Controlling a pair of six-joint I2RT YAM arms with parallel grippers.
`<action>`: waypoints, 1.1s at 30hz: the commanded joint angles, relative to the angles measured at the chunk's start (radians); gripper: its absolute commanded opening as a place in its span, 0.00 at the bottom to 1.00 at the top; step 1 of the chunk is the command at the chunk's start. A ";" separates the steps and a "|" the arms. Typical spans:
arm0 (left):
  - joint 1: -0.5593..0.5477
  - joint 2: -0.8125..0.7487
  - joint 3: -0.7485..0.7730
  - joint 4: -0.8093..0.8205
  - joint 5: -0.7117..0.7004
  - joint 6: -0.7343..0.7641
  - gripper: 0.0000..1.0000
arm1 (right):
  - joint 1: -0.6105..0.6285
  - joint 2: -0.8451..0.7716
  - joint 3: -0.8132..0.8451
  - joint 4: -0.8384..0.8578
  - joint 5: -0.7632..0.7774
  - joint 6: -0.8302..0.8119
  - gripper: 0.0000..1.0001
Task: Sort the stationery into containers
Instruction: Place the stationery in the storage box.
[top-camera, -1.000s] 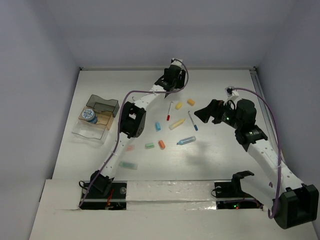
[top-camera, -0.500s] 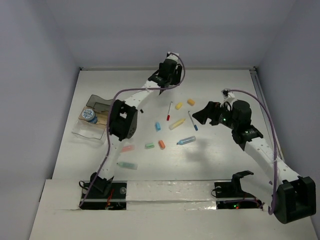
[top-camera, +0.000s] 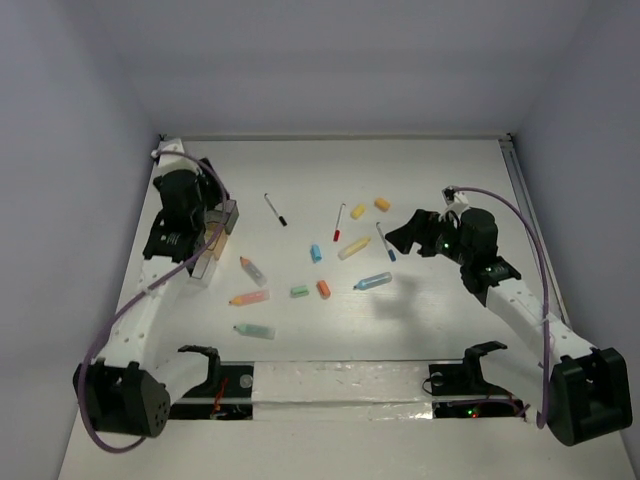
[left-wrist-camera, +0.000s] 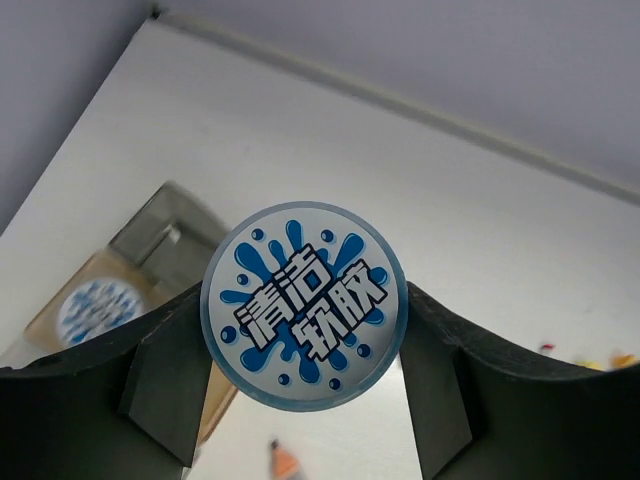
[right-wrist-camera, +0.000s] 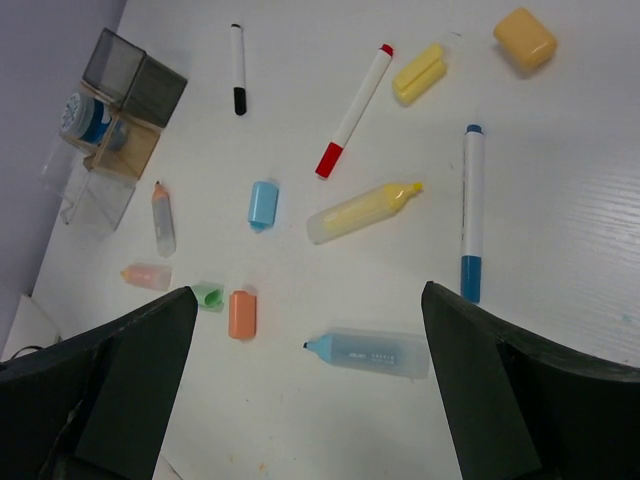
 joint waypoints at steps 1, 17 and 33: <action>0.061 -0.107 -0.155 -0.036 0.058 -0.054 0.36 | 0.018 -0.038 -0.005 0.076 0.011 0.007 1.00; 0.171 -0.066 -0.233 -0.019 0.055 -0.066 0.38 | 0.018 -0.098 -0.019 0.070 0.009 0.002 1.00; 0.267 0.062 -0.204 0.017 0.142 -0.043 0.46 | 0.018 -0.091 -0.019 0.079 -0.024 0.005 1.00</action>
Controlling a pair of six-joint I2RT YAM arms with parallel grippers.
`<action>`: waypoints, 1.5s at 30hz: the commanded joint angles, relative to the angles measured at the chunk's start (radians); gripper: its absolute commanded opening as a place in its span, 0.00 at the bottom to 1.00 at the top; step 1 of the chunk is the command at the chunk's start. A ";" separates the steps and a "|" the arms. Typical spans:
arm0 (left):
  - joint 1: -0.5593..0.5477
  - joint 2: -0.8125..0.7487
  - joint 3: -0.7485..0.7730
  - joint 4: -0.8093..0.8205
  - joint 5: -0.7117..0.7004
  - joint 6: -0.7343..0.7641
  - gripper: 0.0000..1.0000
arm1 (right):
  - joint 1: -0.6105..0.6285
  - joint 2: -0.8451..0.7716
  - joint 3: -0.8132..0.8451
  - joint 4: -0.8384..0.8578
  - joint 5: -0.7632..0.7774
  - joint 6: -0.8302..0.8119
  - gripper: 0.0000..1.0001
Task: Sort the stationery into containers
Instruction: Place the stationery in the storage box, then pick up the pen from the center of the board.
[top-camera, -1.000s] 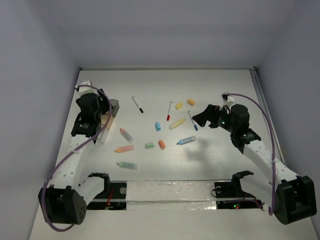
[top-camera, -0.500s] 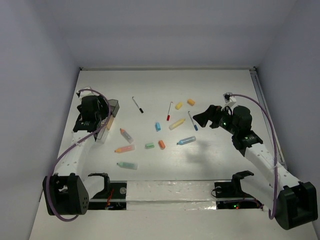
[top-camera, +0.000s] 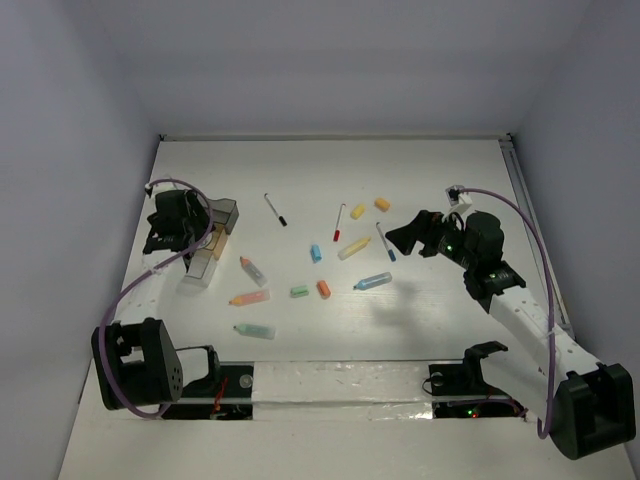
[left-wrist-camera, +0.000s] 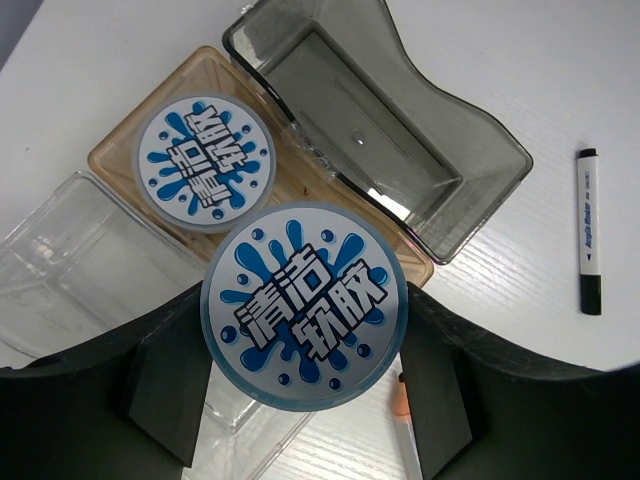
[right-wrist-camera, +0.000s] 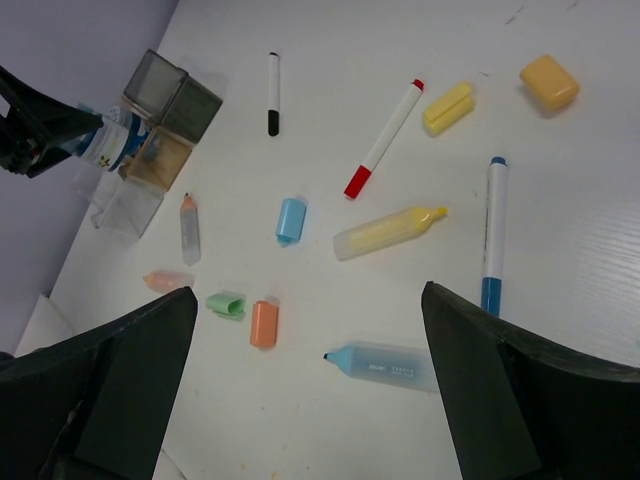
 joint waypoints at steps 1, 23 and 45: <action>0.000 -0.004 0.053 0.080 0.039 0.009 0.47 | 0.005 -0.008 -0.003 0.050 -0.018 -0.006 1.00; 0.009 0.027 0.051 0.126 0.077 0.017 0.69 | 0.005 -0.019 -0.004 0.050 -0.026 -0.009 1.00; -0.218 -0.376 0.142 0.039 0.261 0.046 0.99 | 0.016 0.042 -0.007 0.112 -0.112 -0.006 0.93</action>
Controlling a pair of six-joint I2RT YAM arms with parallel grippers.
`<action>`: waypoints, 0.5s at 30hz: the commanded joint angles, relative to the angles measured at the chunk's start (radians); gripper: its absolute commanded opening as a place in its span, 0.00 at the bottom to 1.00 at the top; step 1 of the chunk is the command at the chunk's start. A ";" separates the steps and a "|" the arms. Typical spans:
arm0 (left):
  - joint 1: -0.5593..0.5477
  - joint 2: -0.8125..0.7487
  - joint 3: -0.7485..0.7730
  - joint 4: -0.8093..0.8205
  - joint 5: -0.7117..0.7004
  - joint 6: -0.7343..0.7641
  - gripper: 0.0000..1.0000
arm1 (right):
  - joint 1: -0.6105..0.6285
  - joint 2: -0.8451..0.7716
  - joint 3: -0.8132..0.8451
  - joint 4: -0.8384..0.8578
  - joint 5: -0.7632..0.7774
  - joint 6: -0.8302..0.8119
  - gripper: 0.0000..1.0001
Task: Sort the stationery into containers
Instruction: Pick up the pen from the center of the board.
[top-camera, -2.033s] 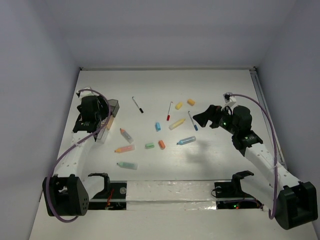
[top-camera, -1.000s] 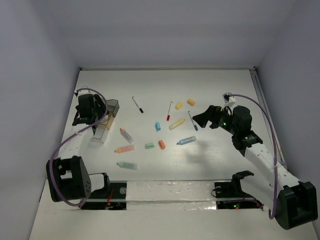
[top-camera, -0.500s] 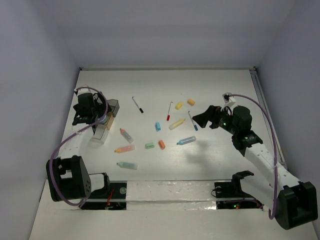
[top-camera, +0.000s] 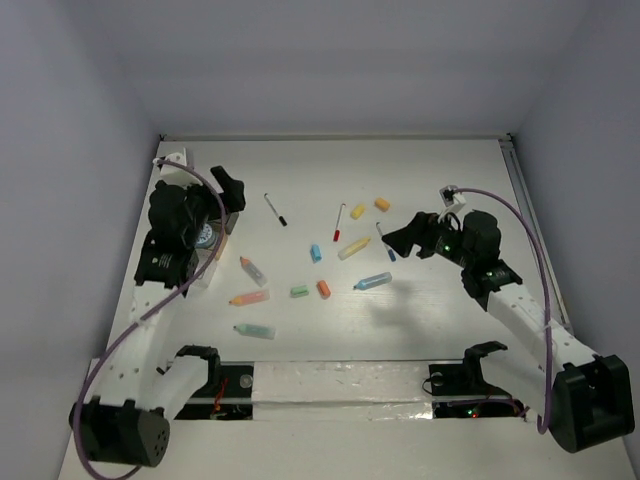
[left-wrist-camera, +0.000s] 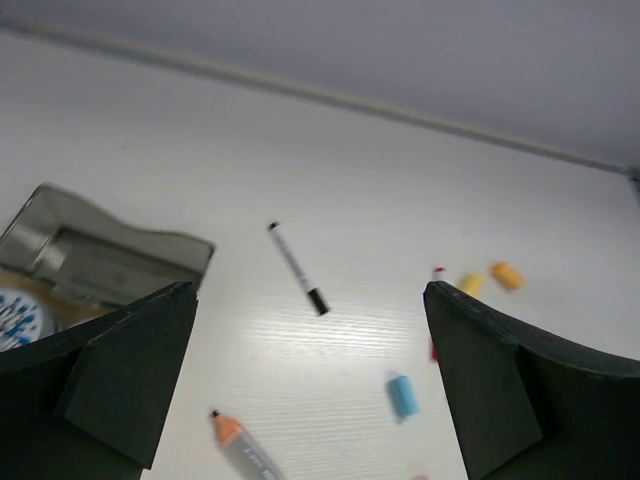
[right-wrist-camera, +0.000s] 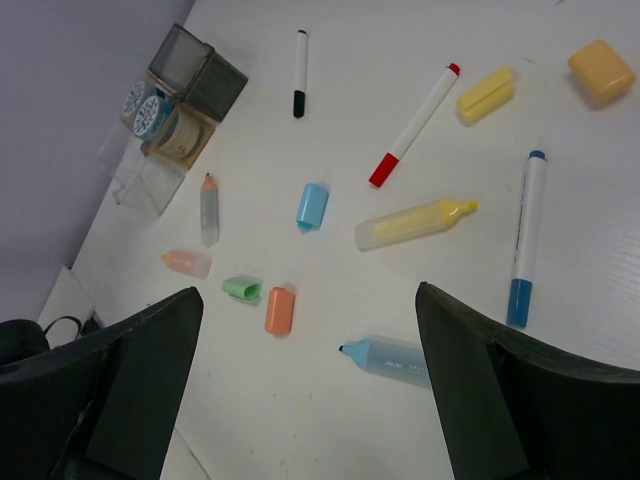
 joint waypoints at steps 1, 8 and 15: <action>-0.039 -0.173 0.027 -0.038 0.094 0.012 0.99 | 0.025 0.011 0.003 0.066 -0.033 -0.012 0.93; -0.039 -0.491 -0.091 -0.141 0.225 0.043 0.99 | 0.059 0.097 0.055 0.100 -0.147 -0.032 0.94; -0.039 -0.671 -0.157 -0.146 0.196 0.020 0.99 | 0.204 0.251 0.256 -0.033 -0.037 -0.070 0.94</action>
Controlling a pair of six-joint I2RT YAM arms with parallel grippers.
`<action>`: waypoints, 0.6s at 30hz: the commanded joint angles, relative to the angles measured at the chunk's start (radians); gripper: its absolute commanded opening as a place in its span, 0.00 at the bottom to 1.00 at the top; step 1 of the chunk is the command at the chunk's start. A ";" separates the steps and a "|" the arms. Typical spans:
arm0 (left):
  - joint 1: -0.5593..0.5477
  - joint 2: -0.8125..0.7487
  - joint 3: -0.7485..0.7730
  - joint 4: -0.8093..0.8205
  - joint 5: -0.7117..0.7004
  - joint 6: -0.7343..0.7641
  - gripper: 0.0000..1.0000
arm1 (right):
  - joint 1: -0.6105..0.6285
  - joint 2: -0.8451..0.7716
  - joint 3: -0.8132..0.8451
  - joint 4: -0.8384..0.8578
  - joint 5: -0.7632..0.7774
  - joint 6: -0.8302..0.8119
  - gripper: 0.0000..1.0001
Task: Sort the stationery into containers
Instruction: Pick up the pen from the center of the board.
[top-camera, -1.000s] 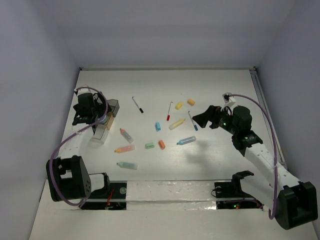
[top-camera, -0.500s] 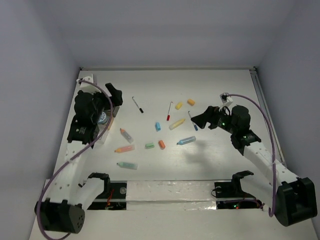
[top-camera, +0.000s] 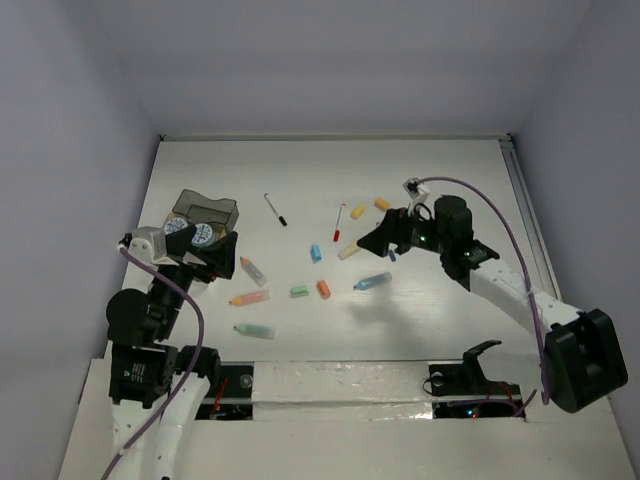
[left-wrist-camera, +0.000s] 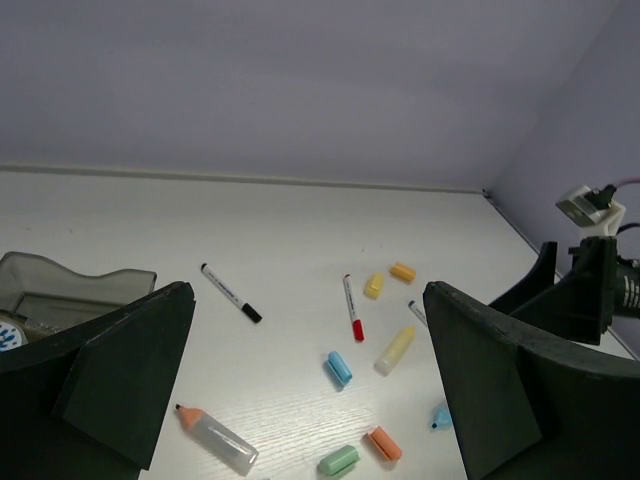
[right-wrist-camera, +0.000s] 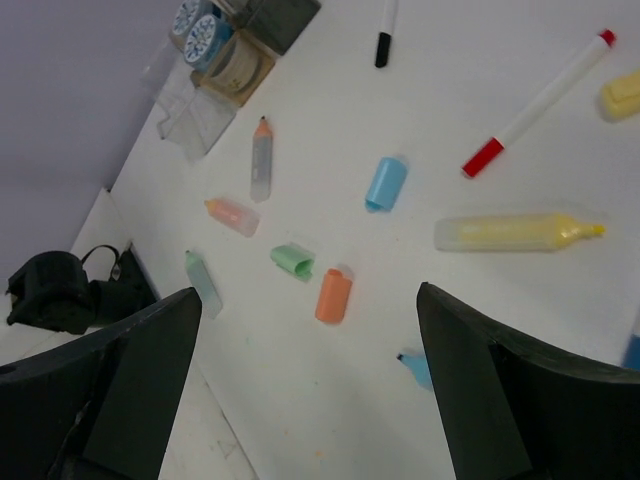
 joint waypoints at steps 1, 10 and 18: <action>-0.001 -0.009 -0.014 -0.001 0.025 -0.002 0.99 | 0.110 0.080 0.165 -0.052 0.083 -0.051 0.94; -0.078 -0.053 -0.029 0.034 -0.023 -0.012 0.99 | 0.296 0.542 0.654 -0.247 0.338 -0.106 0.75; -0.200 -0.075 0.045 0.079 -0.108 -0.002 0.99 | 0.350 0.930 1.103 -0.470 0.570 -0.183 0.74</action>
